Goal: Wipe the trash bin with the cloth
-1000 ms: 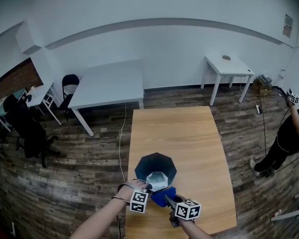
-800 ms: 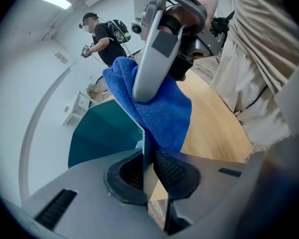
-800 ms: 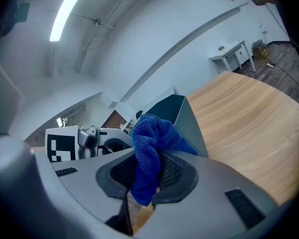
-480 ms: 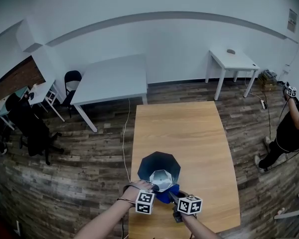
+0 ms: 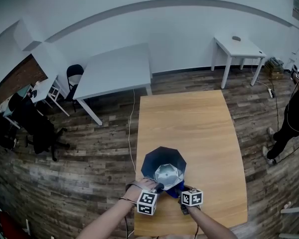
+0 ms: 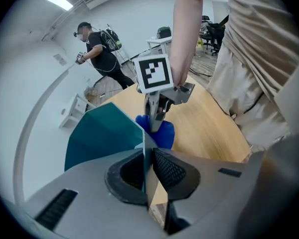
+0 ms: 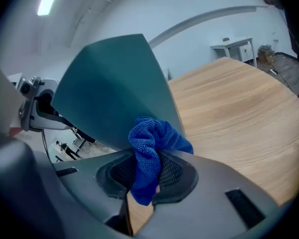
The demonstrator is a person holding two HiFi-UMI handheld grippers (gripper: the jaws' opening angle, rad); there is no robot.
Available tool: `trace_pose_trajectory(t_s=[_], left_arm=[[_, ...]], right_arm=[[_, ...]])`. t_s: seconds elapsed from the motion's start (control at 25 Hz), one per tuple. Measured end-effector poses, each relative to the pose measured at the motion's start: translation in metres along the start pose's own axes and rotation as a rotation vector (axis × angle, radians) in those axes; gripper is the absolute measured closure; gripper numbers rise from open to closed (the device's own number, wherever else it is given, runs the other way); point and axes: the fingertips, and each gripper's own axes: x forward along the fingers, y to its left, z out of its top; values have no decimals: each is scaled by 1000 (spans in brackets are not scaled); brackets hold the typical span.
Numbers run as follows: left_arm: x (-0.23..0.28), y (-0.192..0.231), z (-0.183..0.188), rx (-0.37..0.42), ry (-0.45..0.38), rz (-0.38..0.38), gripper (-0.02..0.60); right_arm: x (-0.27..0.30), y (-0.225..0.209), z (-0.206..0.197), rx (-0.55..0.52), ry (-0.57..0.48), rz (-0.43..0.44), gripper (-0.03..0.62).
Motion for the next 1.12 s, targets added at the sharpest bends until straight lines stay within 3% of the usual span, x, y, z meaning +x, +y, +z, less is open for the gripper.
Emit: trace_pose_trajectory(t_s=[0.64, 0.88, 1.12], left_arm=[[0, 4, 2, -14, -15, -18, 540], [-1, 4, 0, -42, 4, -16, 540], [4, 14, 2, -131, 43, 22, 540]], right_arm=[[81, -74, -55, 48, 162, -129, 514], [70, -66, -51, 64, 154, -116, 514], [8, -21, -21, 19, 33, -2, 514]])
